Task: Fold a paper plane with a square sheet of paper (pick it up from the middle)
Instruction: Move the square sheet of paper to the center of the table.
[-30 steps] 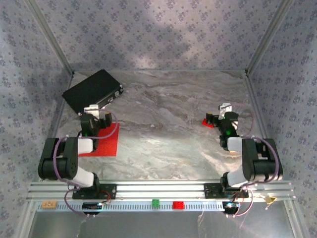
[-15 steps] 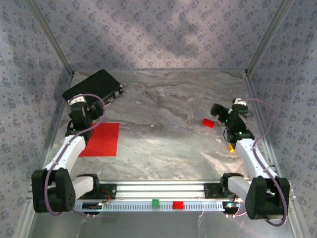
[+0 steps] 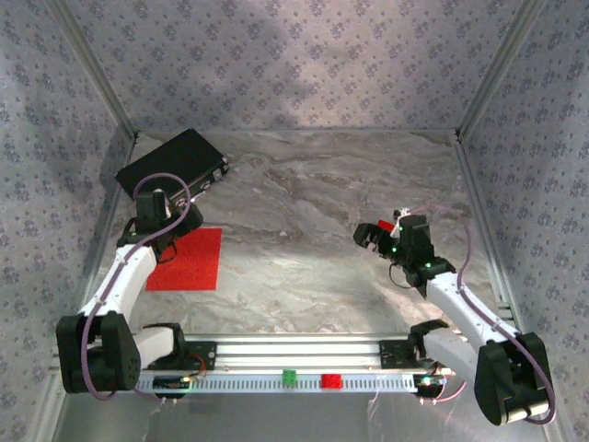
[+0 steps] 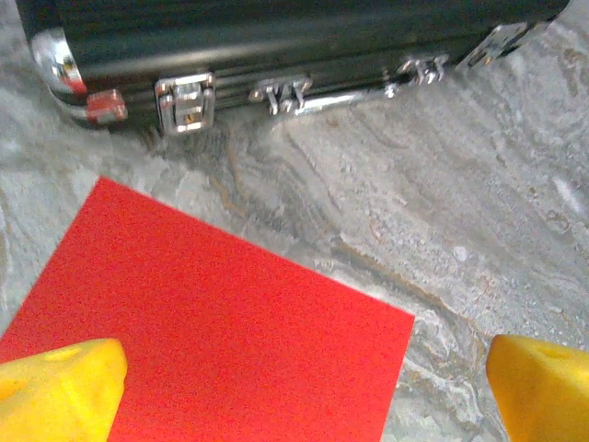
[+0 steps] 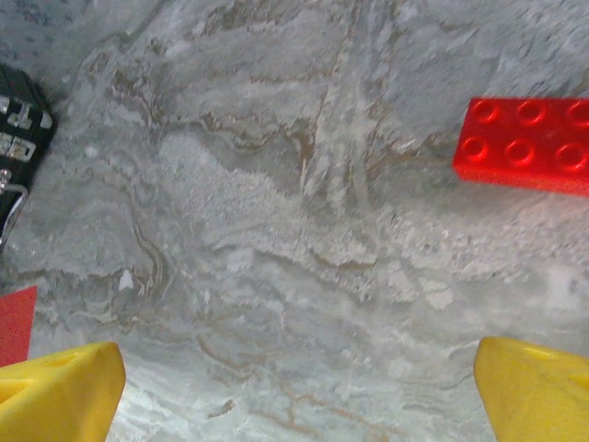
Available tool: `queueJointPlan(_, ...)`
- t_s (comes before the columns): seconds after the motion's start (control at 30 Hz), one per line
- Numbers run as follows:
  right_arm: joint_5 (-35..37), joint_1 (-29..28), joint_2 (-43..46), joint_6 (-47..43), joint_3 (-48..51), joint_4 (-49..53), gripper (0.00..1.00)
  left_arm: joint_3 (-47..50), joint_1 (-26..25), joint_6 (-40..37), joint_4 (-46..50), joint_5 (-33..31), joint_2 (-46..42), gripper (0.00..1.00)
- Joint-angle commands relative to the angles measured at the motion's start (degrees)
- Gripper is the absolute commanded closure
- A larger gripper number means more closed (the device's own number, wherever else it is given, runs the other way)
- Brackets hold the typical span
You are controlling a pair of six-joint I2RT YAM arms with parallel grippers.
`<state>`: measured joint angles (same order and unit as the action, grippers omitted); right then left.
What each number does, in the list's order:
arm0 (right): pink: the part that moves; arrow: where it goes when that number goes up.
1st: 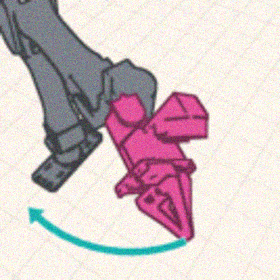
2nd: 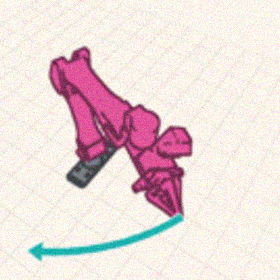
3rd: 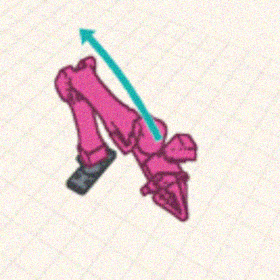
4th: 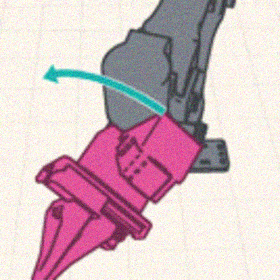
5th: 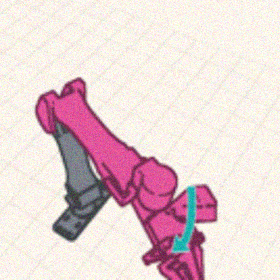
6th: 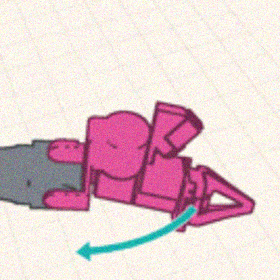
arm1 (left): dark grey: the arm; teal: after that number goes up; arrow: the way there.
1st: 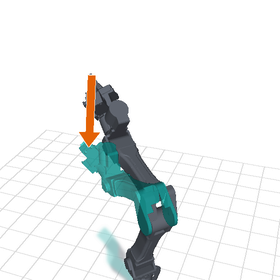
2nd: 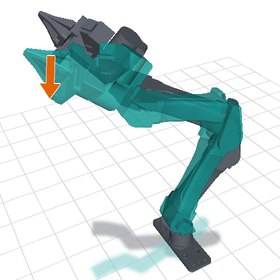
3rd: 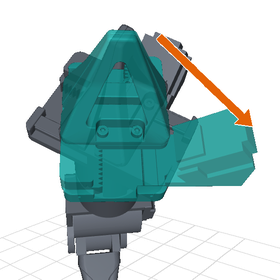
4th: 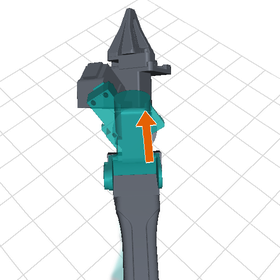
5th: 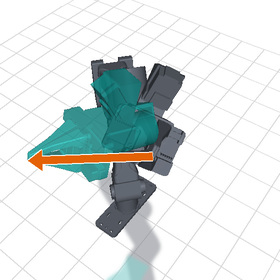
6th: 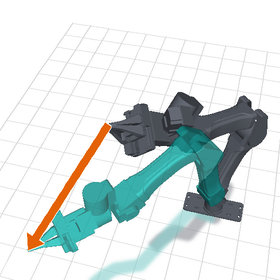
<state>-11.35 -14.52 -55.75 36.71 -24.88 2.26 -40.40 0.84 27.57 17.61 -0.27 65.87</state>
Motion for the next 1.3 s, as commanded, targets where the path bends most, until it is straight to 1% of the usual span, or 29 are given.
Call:
queueJointPlan(0.0, 1.6, -1.4, 1.1, 1.4, -0.7, 4.2, 0.01, -0.1, 0.1, 1.7, 3.6, 2.7, 2.2, 0.00)
queueJointPlan(0.13, 3.2, -1.9, 3.1, -0.1, -0.7, 6.3, 0.01, -1.0, 0.2, 3.3, 6.3, 2.7, 6.1, 0.00)
queueJointPlan(0.3, 2.1, -0.4, 3.6, -3.3, -2.8, 10.2, 0.01, 0.7, -0.2, 5.2, 5.6, 4.4, 8.2, 0.00)
queueJointPlan(0.37, 1.3, -0.1, 3.3, -3.4, -2.6, 9.2, 0.01, 1.1, -0.2, 5.9, 5.2, 4.8, 8.8, 0.00)
queueJointPlan(0.57, 0.5, 0.1, -0.5, -2.7, -2.6, 6.0, 0.01, 2.5, -0.7, 7.4, 4.2, 9.1, 12.3, 0.00)
queueJointPlan(0.77, -0.5, 0.2, -3.5, -1.8, -2.4, 3.1, 0.01, 5.9, -2.8, 10.2, 2.5, 10.9, 13.2, 0.00)
queueJointPlan(1.0, -1.6, 0.0, -6.1, -1.1, -3.0, 1.4, 0.01, 8.3, -7.6, 14.8, 0.5, 12.5, 13.4, 0.00)
queueJointPlan(1.03, -1.8, -0.1, -6.2, 0.4, -3.0, 1.2, 0.01, 8.6, -8.4, 16.0, 0.2, 12.5, 13.5, 0.00)
queueJointPlan(1.13, -1.9, -0.4, -6.3, 1.4, -3.0, 1.1, 0.01, 9.3, -11.3, 20.2, -1.6, 12.5, 13.3, 0.00)
queueJointPlan(1.27, -2.1, -0.6, -6.3, 2.8, -3.1, 1.4, 0.01, 9.2, -17.3, 28.2, -4.8, 11.1, 13.1, 0.00)
